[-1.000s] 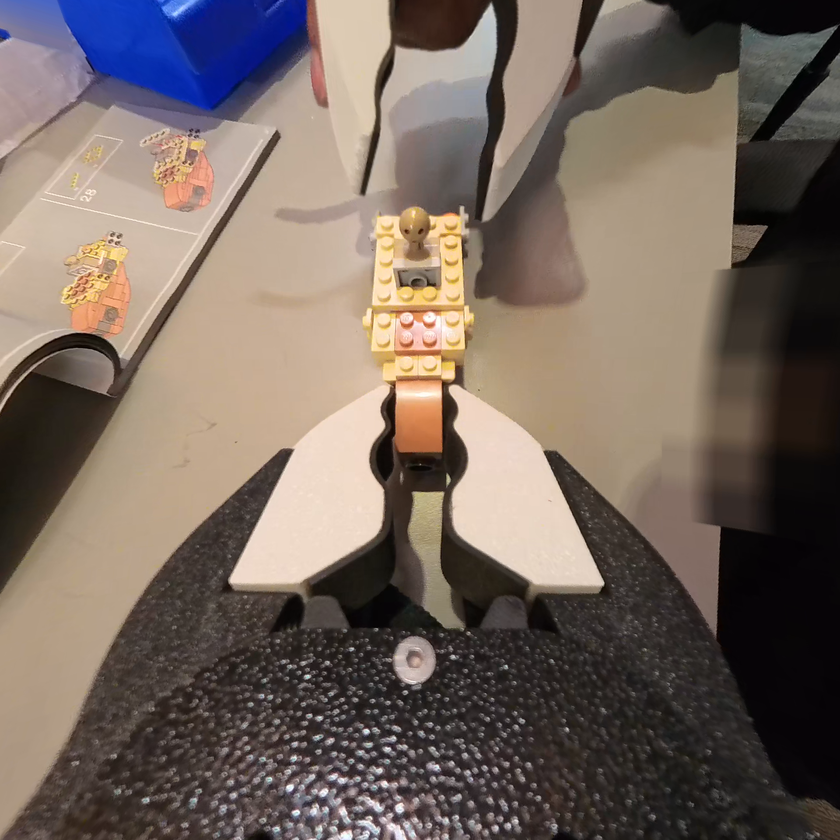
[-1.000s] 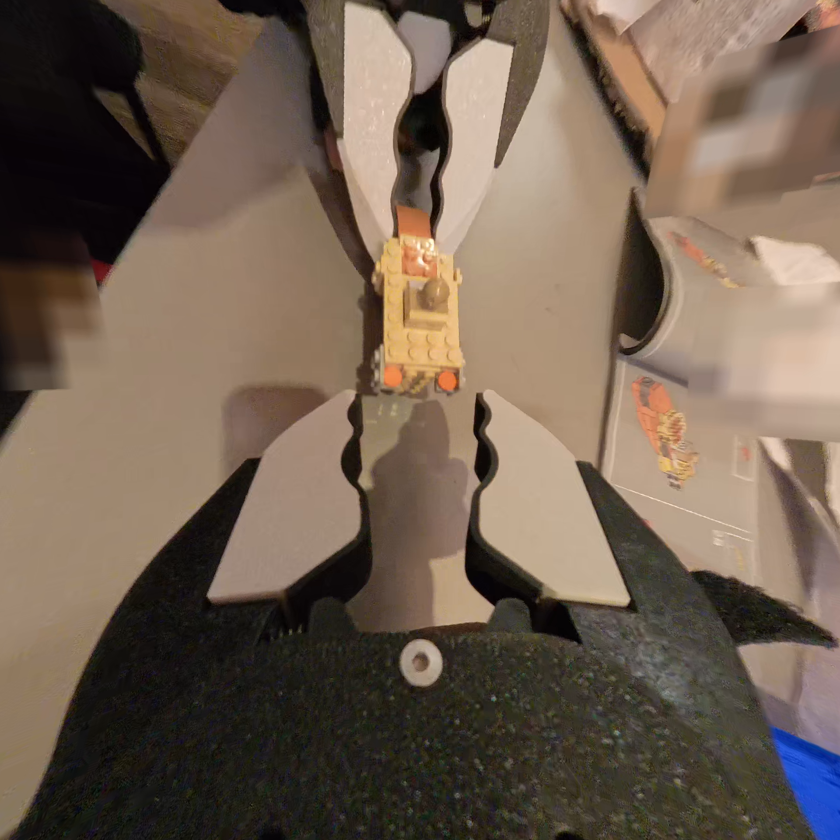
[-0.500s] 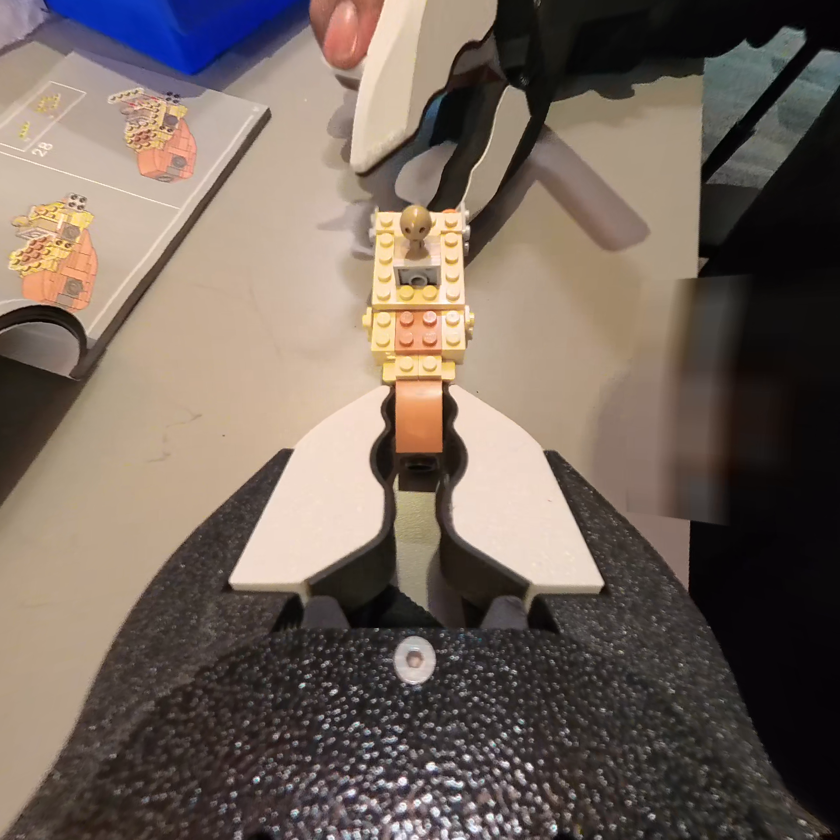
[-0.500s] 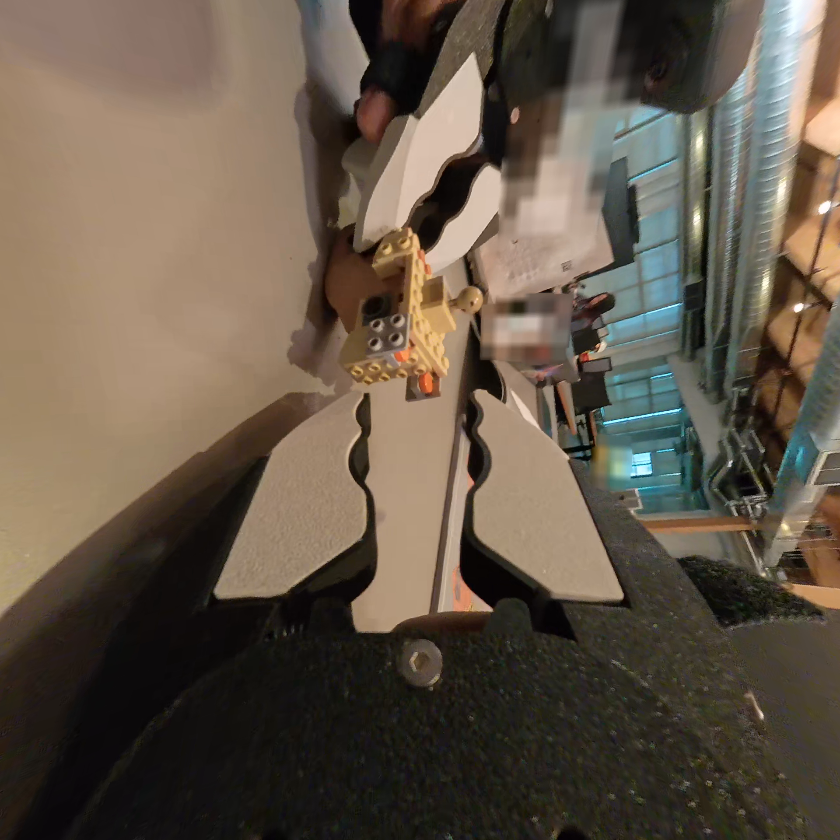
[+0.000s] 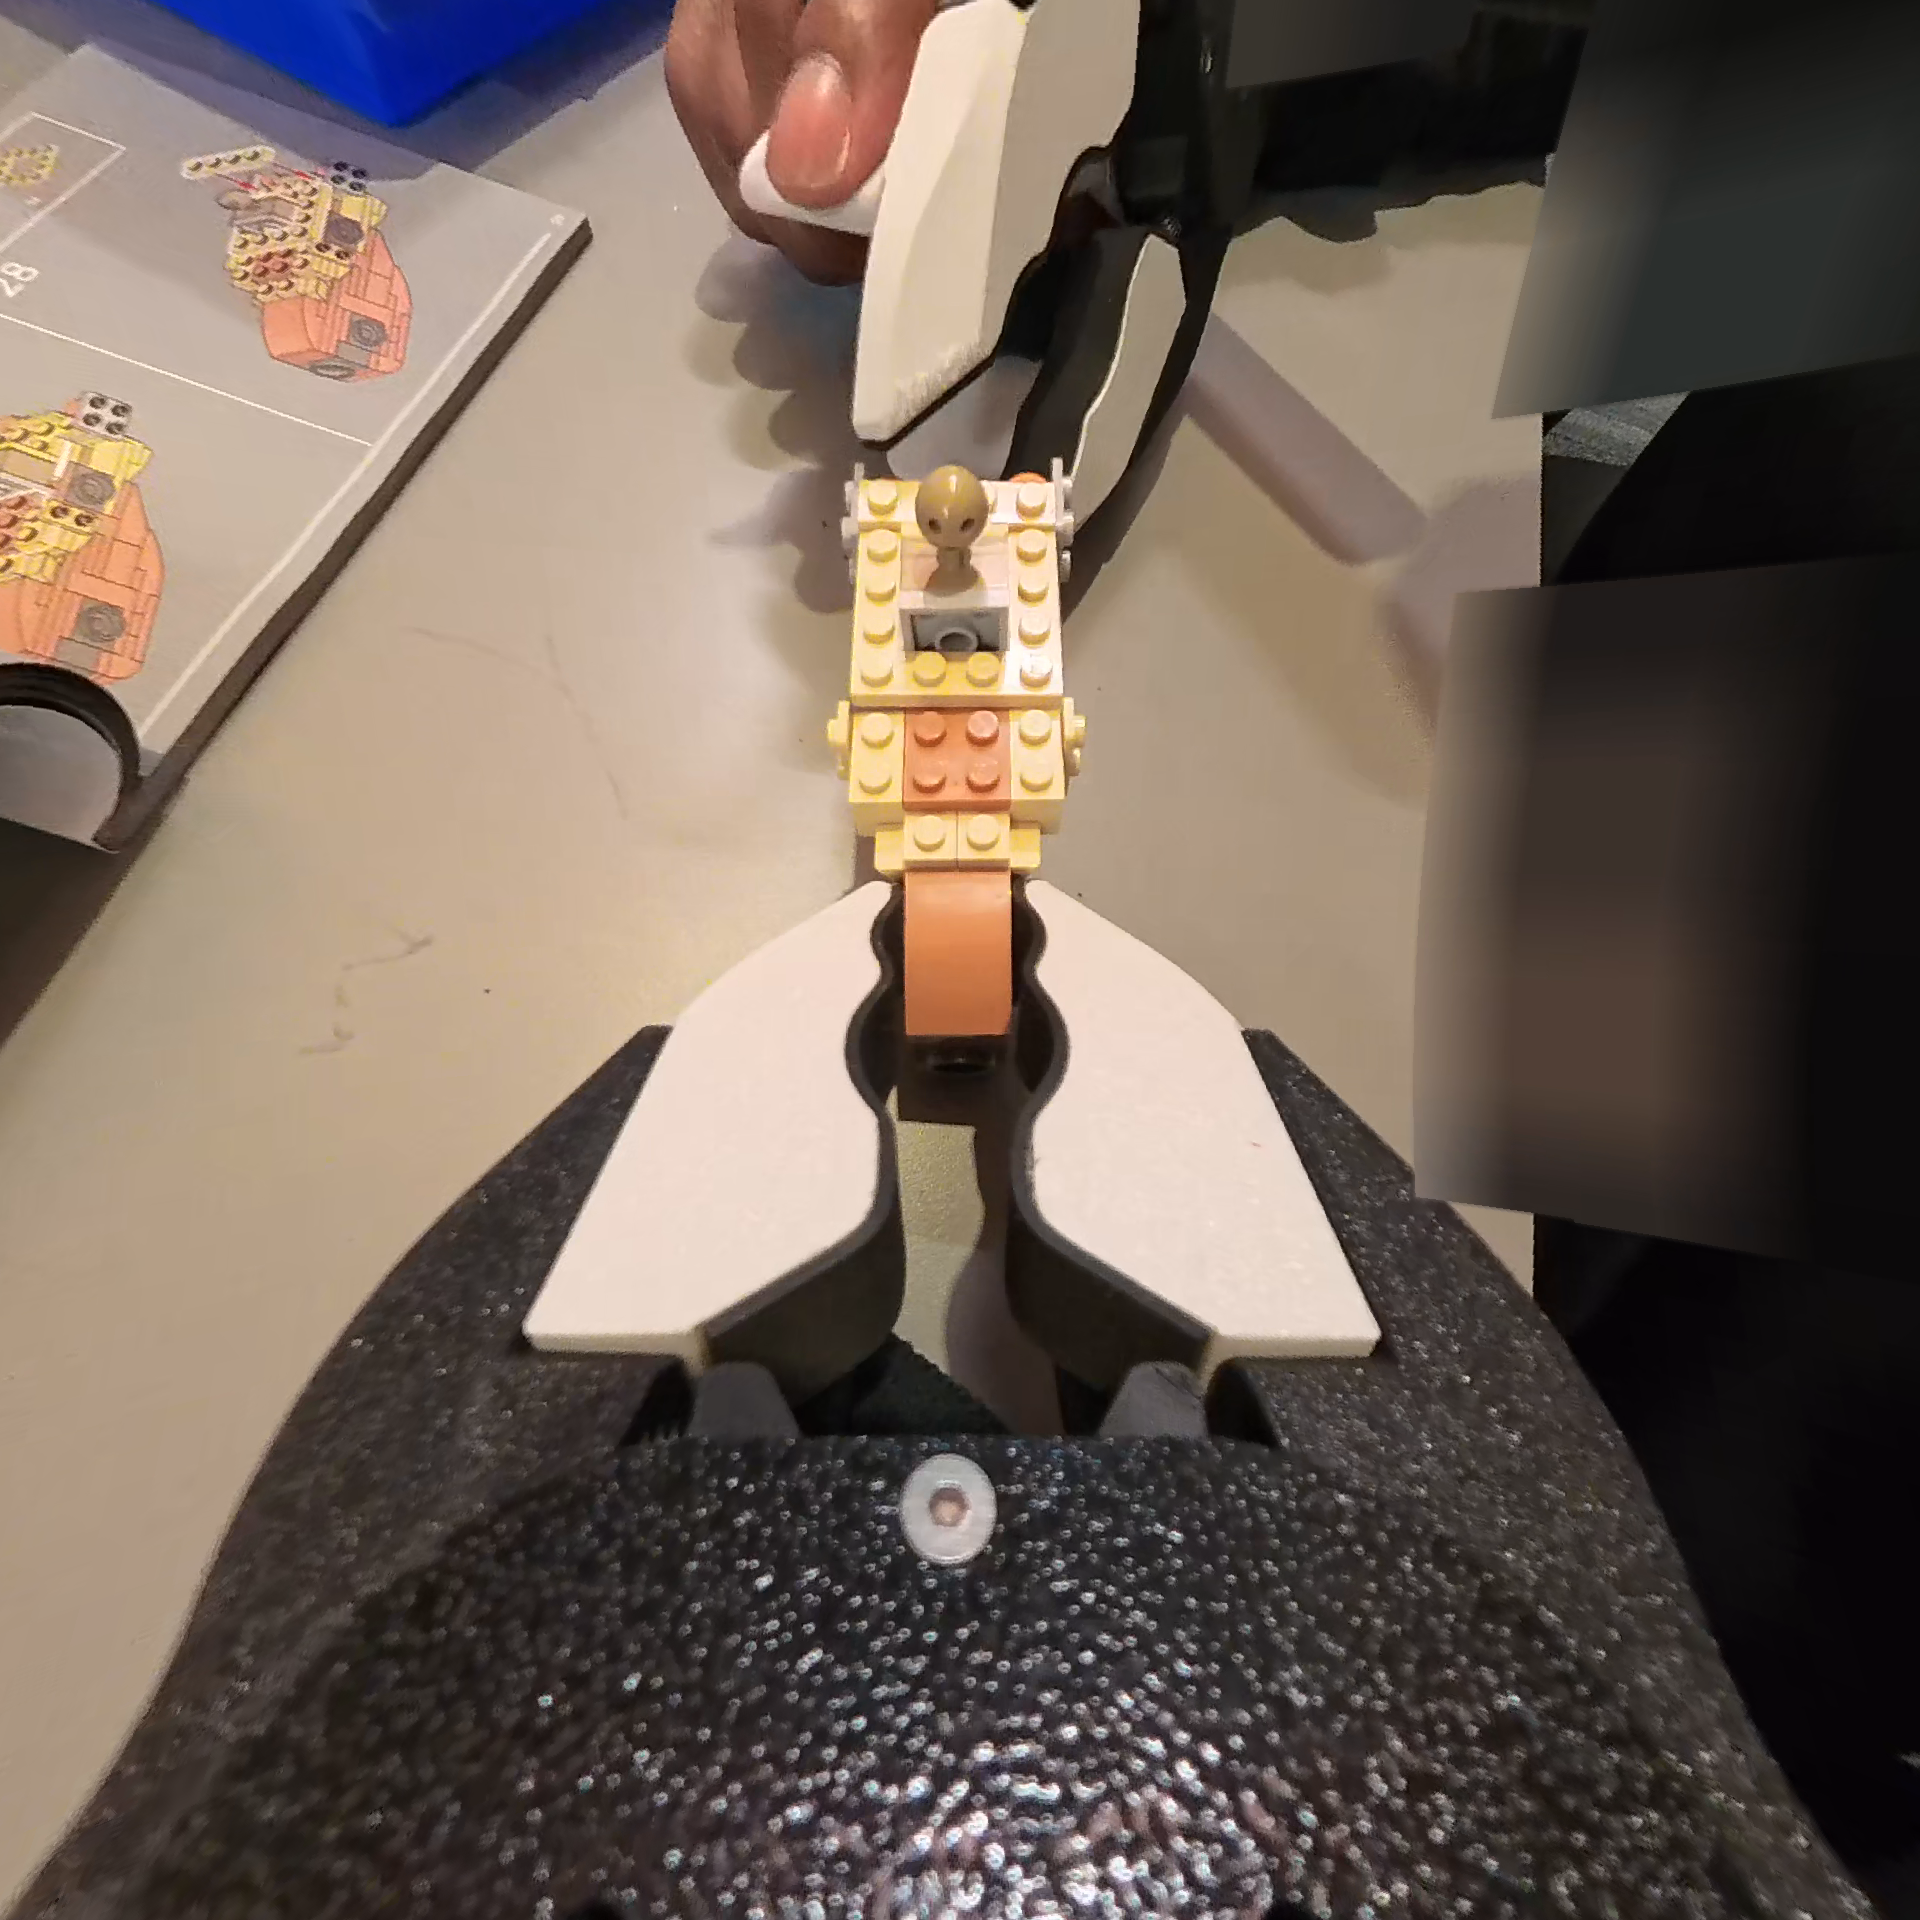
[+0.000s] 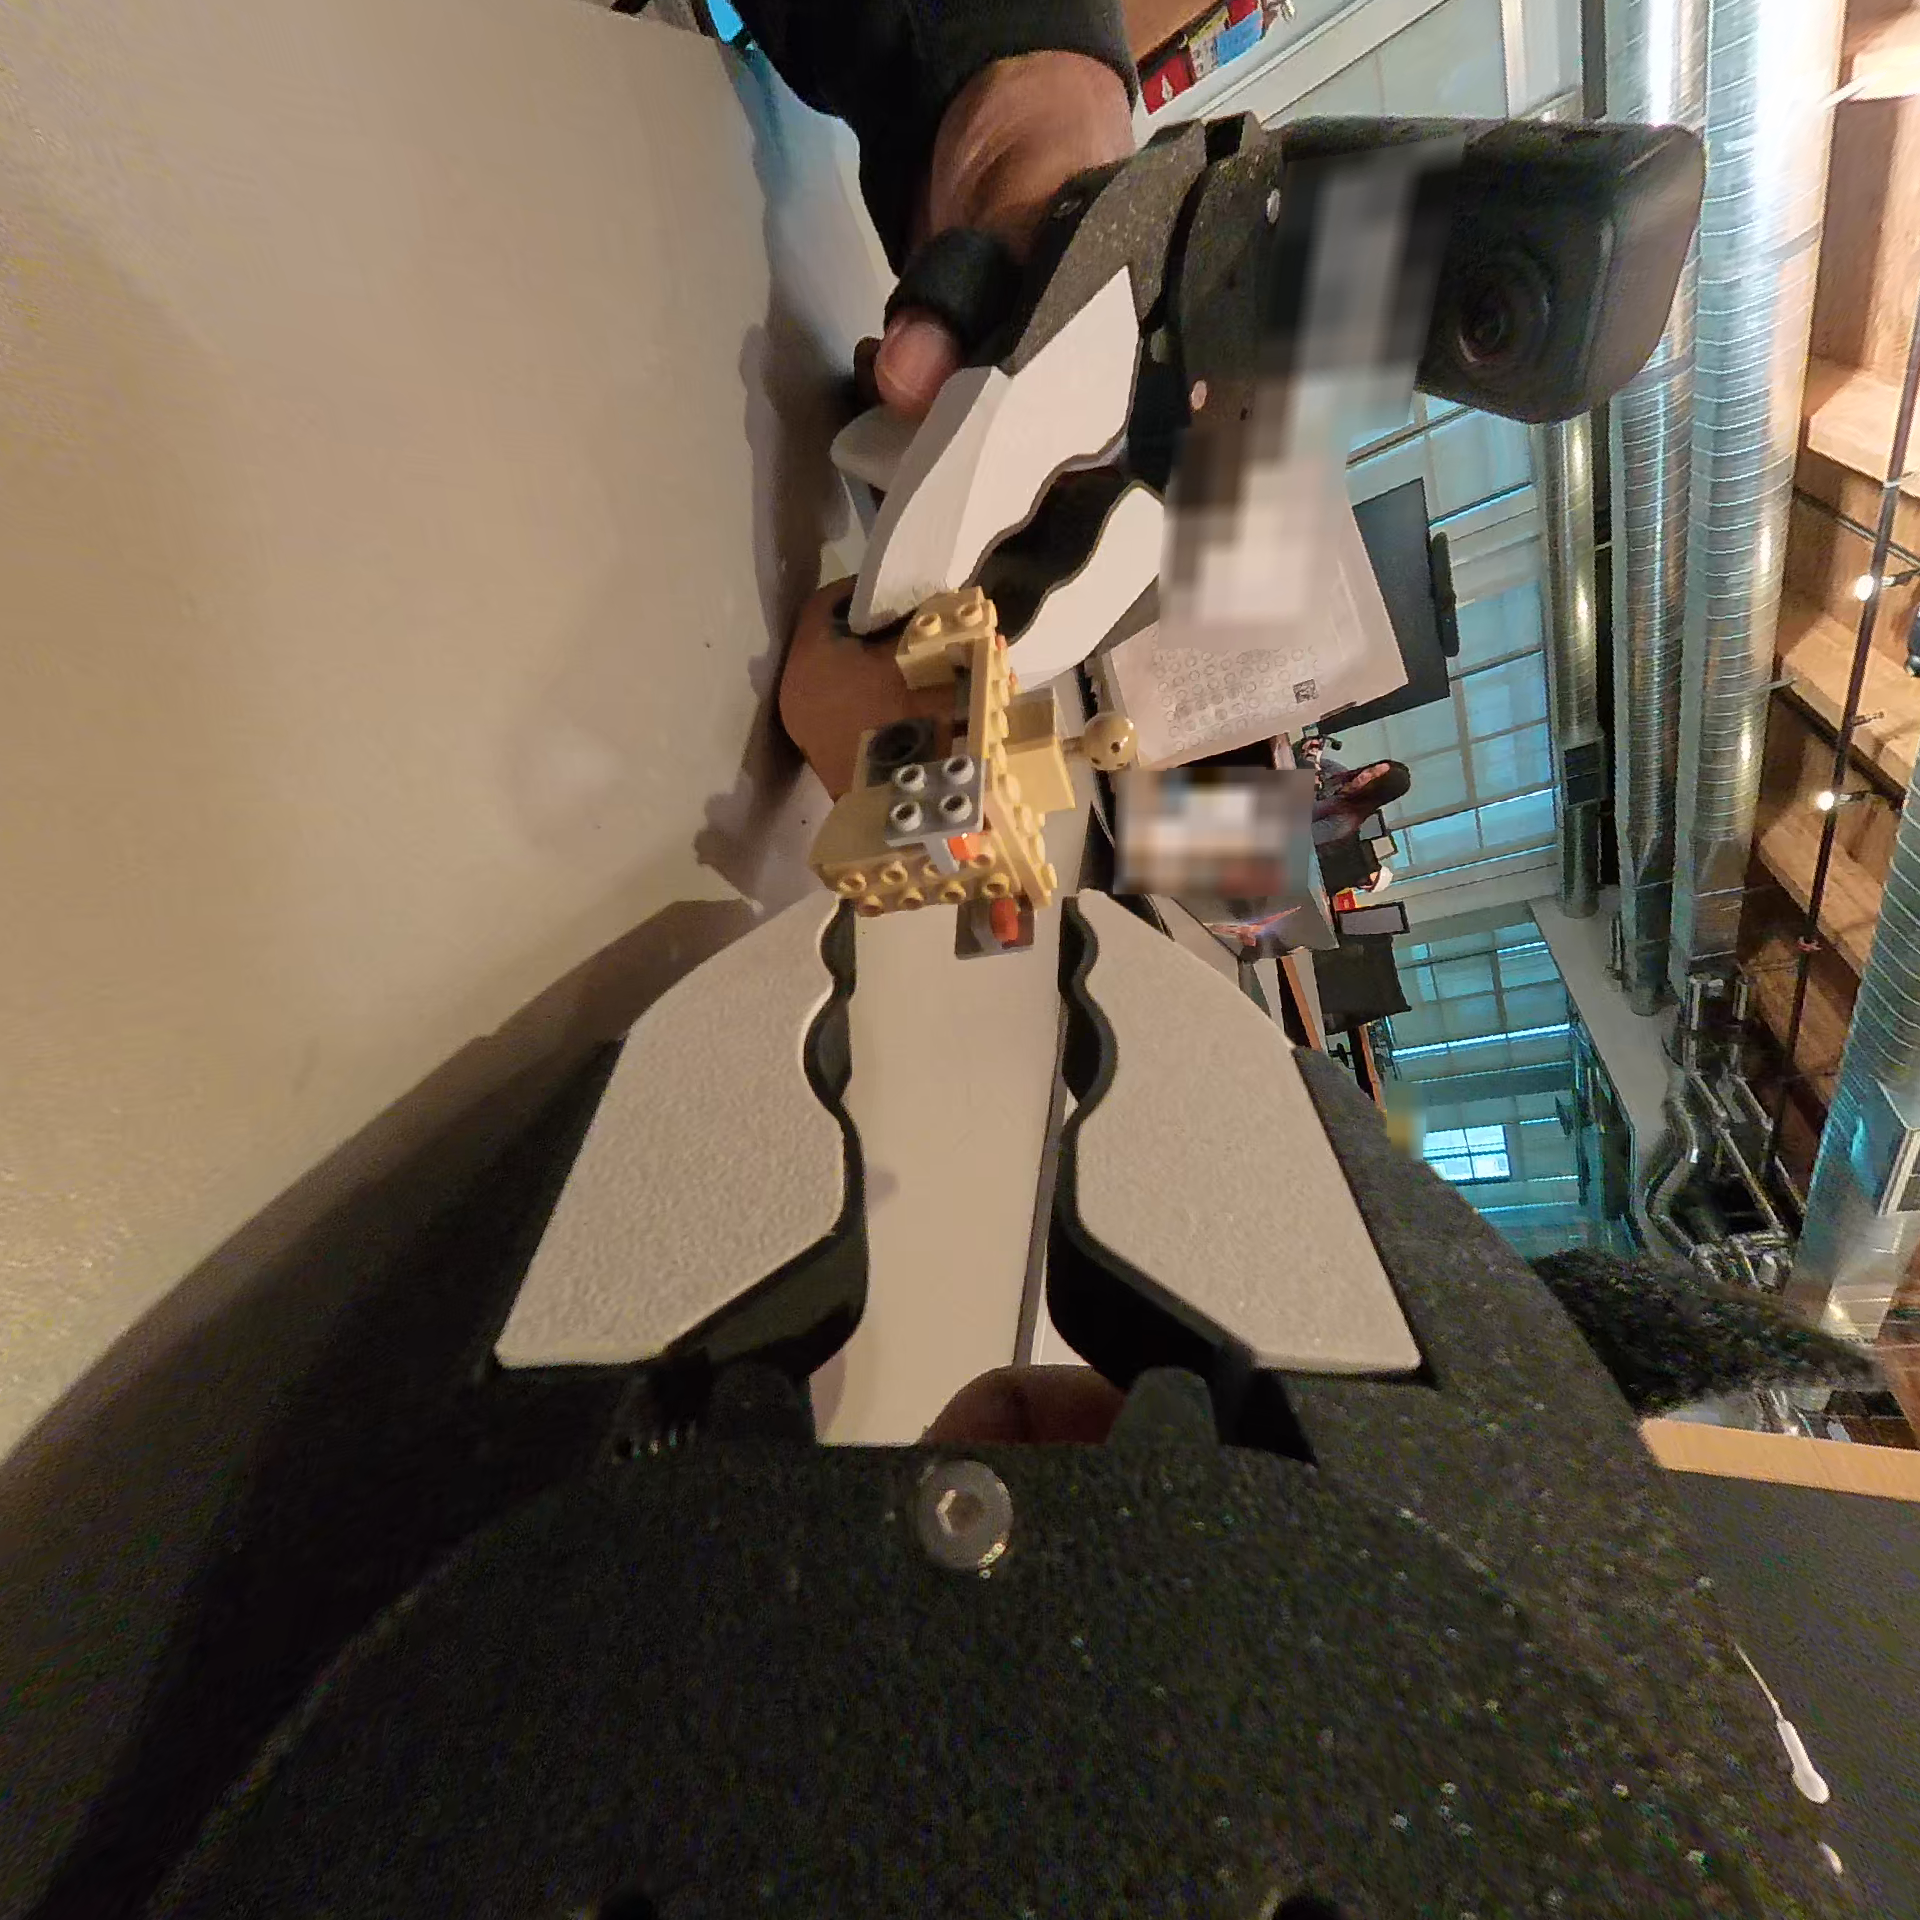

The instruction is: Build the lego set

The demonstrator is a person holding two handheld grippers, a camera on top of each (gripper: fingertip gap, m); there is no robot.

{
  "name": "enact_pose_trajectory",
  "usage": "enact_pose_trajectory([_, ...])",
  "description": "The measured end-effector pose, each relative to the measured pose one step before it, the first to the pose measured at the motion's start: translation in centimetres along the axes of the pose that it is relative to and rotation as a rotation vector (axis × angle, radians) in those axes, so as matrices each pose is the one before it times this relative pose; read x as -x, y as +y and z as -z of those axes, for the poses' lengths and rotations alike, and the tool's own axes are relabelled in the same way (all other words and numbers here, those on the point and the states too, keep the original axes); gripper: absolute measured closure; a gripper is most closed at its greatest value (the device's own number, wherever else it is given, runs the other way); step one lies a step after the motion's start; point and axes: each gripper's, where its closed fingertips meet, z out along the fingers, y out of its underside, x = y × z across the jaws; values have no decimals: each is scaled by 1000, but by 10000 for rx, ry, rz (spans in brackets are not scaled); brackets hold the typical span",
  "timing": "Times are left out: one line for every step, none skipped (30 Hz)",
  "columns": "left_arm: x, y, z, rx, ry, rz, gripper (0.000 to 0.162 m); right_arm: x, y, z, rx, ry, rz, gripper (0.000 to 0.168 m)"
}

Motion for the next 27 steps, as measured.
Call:
enact_pose_trajectory([-32, 0, 2, 0, 29, 6, 144, 34, -26, 52, 2, -20, -20, 131])
enact_pose_trajectory([-12, 9, 3, -3, 20, 9, 144, -20, -28, 65, 18, 27, 3, 130])
enact_pose_trajectory([-11, -3, 3, -1, 19, 8, 144, 18, -58, 61, 12, 14, 39, 129])
enact_pose_trajectory([-18, 0, 0, 0, 14, 0, 144, 33, -62, 49, 9, 8, 41, 129])
enact_pose_trajectory([1, 3, 9, -2, 6, 1, 144, 25, -55, 33, 17, 16, 29, 129])
enact_pose_trajectory([-2, 2, 5, -3, 0, 1, 144, -11, -64, 45, 6, 32, 37, 128])
enact_pose_trajectory([-35, -5, 5, -4, 11, -16, 144, -53, -57, 42, -1, 61, 50, 127])
enact_pose_trajectory([-55, 9, 3, 1, 30, -21, 144, -77, -17, 34, 16, 67, 19, 126])
enact_pose_trajectory([-40, -6, 2, 0, 24, -16, 144, -93, -25, 42, 2, 85, 9, 124])
enact_pose_trajectory([-29, -1, -3, -1, 17, -4, 144, -49, -32, 39, -10, 43, 4, 123])
enact_pose_trajectory([-19, 2, -2, -3, 30, 15, 144, -1, -20, 23, -8, 13, -22, 123])
enact_pose_trajectory([10, -10, 13, -4, 30, 42, 144, -18, -38, 18, -18, 25, -32, 122])
enact_pose_trajectory([26, -8, 7, -7, 21, 51, 145, -37, -97, 26, -44, 34, -26, 120])
enact_pose_trajectory([24, -16, 18, -12, 24, 45, 145, -29, -110, 23, -51, 28, -9, 119])
enact_pose_trajectory([-10, -29, 23, -27, 35, 26, 145, -20, -46, 3, -9, 40, 13, 118])
enact_pose_trajectory([-41, -41, 41, -34, 47, 11, 144, -46, -23, 11, 6, 60, 24, 117])
enact_pose_trajectory([-56, -49, 37, -41, 62, 4, 144, -36, -17, 12, 1, 40, 8, 117])
enact_pose_trajectory([-43, -71, 47, -59, 51, 12, 144, -42, 4, 36, 10, 35, -5, 116])
enact_pose_trajectory([-27, -77, 49, -63, 46, 27, 144, -96, 75, 38, 54, 79, 36, 116])
enact_pose_trajectory([-28, -57, 44, -43, 54, 32, 144, -58, 99, 48, 63, 47, 33, 115])
enact_pose_trajectory([-19, -68, 42, -50, 53, 33, 144, -68, 21, 76, -3, 48, -16, 115])
enact_pose_trajectory([-15, -122, 51, -76, 58, 21, 144, -38, -30, 81, -35, 29, -25, 114])
enact_pose_trajectory([-32, -199, 48, -119, 74, 17, 144, -105, -35, 49, -19, 71, -5, 112])
enact_pose_trajectory([-19, -276, 30, -153, 93, 15, 144, -141, -49, 45, -20, 91, 16, 111])
enact_pose_trajectory([-15, -327, -1, -165, 102, 21, 144, -163, -70, 32, -29, 106, 8, 110])
enact_pose_trajectory([22, -304, -52, -129, 101, 25, 144, -124, -66, 41, -37, 84, 3, 109])
enact_pose_trajectory([18, -230, -92, -76, 103, 14, 144, -101, -71, 41, -47, 68, 9, 108])
